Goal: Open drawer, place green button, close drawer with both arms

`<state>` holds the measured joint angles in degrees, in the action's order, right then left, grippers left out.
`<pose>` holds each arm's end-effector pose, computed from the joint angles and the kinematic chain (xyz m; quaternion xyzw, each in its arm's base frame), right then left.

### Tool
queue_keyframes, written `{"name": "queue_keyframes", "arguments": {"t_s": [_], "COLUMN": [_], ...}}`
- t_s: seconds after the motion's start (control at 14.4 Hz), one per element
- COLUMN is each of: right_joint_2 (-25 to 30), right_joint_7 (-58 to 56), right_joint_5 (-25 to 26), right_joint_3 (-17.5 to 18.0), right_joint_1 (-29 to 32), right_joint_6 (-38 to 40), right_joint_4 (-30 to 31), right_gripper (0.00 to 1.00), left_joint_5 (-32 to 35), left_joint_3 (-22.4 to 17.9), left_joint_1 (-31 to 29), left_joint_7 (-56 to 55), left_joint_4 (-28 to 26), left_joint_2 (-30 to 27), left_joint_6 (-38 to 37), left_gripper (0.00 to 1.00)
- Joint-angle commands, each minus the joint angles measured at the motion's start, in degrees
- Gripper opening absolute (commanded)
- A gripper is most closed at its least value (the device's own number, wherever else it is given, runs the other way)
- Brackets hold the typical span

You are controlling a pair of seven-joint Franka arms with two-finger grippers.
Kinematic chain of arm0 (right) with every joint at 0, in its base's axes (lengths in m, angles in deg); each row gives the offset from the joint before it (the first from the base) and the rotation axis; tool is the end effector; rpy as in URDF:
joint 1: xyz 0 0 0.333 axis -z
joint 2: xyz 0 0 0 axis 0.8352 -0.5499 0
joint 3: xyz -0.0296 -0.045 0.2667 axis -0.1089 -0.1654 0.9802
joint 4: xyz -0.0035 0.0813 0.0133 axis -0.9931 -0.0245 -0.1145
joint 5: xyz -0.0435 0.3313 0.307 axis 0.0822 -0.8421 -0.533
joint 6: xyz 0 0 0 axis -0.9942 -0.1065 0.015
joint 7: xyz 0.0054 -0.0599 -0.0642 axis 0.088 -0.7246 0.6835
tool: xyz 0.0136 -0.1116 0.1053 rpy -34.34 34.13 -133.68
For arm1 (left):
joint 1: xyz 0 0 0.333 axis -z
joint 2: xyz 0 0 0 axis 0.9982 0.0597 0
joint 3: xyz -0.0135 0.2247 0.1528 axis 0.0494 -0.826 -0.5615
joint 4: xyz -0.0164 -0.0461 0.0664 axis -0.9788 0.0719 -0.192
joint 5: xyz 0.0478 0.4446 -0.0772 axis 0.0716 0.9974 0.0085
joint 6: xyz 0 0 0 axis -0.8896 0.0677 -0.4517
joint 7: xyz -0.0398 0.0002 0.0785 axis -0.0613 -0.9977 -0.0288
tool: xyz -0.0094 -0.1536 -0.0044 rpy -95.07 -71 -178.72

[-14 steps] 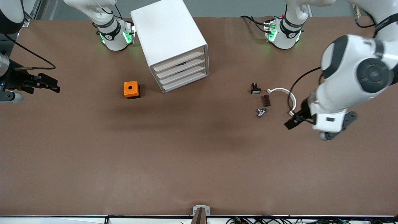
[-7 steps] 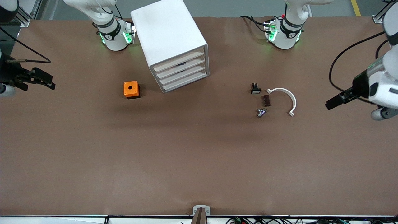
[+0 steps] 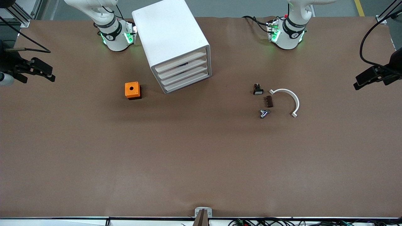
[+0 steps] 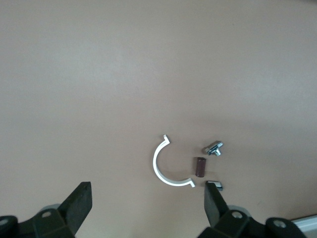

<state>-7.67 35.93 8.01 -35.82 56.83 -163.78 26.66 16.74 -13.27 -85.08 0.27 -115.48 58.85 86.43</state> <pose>0.5946 -0.0053 0.5377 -0.9998 -0.0172 0.0118 0.0074 0.6227 -0.0151 0.5761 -0.9985 -0.0533 -0.0097 0.0075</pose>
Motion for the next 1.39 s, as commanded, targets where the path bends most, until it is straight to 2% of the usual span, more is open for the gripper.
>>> {"name": "queue_keyframes", "arguments": {"t_s": [0.0,0.14,0.42,0.83,1.11,1.32], "right_joint_2": [3.54,3.2,3.37,3.46,3.46,3.46], "right_joint_7": [-0.24,-0.5,-0.42,0.37,0.37,0.37], "right_joint_5": [-0.35,-0.27,-0.27,-0.35,-0.44,-2.46], "right_joint_3": [-0.01,-0.01,-0.19,-0.1,0.07,-0.01], "right_joint_1": [0.34,0.34,0.69,1.14,0.87,0.96], "right_joint_6": [-1.38,-1.56,-0.86,0.29,0.37,0.72], "right_joint_4": [4.33,4.08,3.38,3.46,3.73,3.73], "right_gripper": [1.0,1.0,1.0,1.0,1.0,1.0], "left_joint_5": [2.13,2.13,2.13,1.51,1.34,1.33], "left_joint_3": [0.29,0.56,0.73,2.4,3.37,3.37], "left_joint_1": [0.26,0.18,0.26,0.18,0.26,0.52], "left_joint_7": [2.3,2.3,2.39,2.39,2.29,1.69], "left_joint_4": [-3.38,-4.52,-10.49,-13.14,-12.18,-10.95], "left_joint_2": [-3.18,-4.49,-8.36,-10.47,-10.13,-9.77], "left_joint_6": [-0.05,-0.05,2.66,2.49,2.41,2.23], "left_gripper": [1.0,1.0,1.0,1.0,1.0,1.0]}}
